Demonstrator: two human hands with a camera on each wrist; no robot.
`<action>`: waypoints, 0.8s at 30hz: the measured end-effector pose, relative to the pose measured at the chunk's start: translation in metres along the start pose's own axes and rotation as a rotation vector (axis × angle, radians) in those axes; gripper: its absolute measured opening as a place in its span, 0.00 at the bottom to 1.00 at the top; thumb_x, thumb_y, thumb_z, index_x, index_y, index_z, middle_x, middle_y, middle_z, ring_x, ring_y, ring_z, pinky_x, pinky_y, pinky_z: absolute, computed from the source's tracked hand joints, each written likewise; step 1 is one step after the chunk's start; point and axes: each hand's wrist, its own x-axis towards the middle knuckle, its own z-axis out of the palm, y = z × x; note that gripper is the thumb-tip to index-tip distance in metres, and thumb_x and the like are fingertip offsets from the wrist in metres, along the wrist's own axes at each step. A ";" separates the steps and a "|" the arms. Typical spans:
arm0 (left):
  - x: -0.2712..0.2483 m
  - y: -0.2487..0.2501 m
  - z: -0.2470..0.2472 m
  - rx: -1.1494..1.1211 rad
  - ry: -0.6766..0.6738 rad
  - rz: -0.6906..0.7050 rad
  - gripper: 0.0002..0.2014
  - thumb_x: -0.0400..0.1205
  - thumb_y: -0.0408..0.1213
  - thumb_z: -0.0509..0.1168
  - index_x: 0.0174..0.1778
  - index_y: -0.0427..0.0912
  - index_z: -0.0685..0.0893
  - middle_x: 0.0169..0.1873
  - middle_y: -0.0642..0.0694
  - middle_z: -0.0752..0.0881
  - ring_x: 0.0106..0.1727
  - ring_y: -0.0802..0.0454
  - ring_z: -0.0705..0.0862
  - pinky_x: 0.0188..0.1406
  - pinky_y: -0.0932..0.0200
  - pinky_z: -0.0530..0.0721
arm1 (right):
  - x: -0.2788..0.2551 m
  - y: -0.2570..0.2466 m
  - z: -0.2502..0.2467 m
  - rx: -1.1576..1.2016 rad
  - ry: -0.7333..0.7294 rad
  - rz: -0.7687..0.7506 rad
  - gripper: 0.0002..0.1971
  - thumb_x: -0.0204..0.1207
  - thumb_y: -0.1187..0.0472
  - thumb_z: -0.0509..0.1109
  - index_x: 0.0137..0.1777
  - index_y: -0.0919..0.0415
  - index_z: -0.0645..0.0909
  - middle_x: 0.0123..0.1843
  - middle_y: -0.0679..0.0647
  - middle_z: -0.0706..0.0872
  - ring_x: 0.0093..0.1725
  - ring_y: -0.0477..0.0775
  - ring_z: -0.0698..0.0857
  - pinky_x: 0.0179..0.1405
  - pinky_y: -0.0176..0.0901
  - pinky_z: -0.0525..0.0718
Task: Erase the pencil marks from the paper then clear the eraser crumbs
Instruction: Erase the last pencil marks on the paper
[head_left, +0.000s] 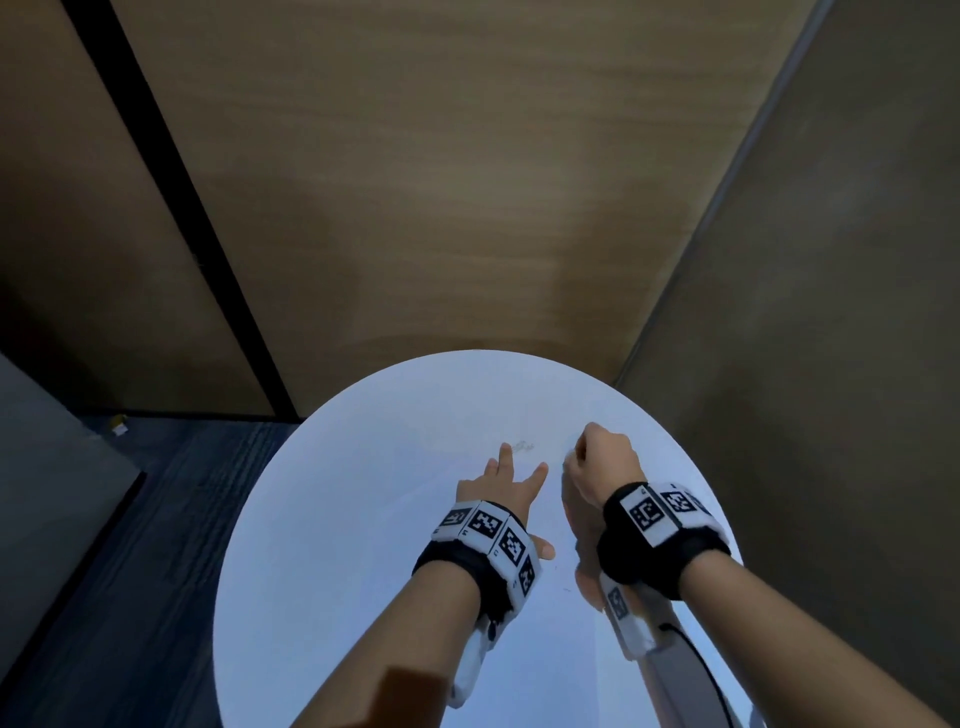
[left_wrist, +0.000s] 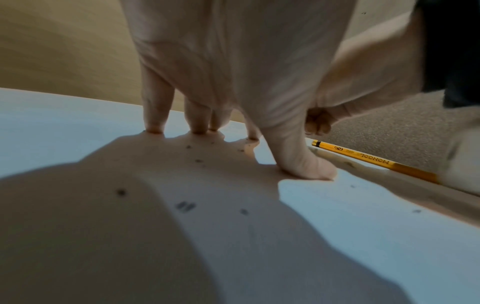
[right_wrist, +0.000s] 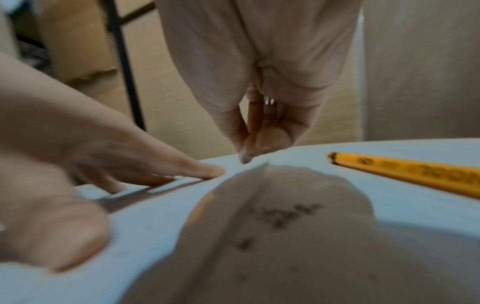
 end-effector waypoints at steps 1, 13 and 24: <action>-0.001 0.000 -0.001 -0.002 0.001 0.000 0.48 0.77 0.59 0.67 0.83 0.57 0.40 0.82 0.38 0.35 0.83 0.38 0.47 0.72 0.38 0.65 | -0.002 0.000 0.001 -0.005 -0.029 -0.030 0.07 0.81 0.60 0.61 0.50 0.64 0.75 0.52 0.63 0.83 0.51 0.63 0.82 0.43 0.45 0.75; -0.003 -0.002 -0.001 -0.011 -0.001 0.012 0.48 0.77 0.59 0.66 0.83 0.57 0.40 0.82 0.38 0.36 0.83 0.38 0.47 0.73 0.38 0.64 | -0.006 -0.003 0.005 0.014 -0.081 -0.007 0.07 0.80 0.59 0.64 0.46 0.63 0.74 0.52 0.61 0.84 0.51 0.60 0.82 0.43 0.44 0.76; -0.012 -0.022 -0.002 -0.288 0.085 -0.008 0.38 0.81 0.45 0.68 0.83 0.56 0.53 0.84 0.51 0.43 0.82 0.47 0.58 0.77 0.48 0.63 | -0.011 0.020 -0.014 0.424 -0.017 0.075 0.05 0.78 0.59 0.67 0.48 0.59 0.77 0.36 0.54 0.83 0.39 0.54 0.81 0.31 0.35 0.74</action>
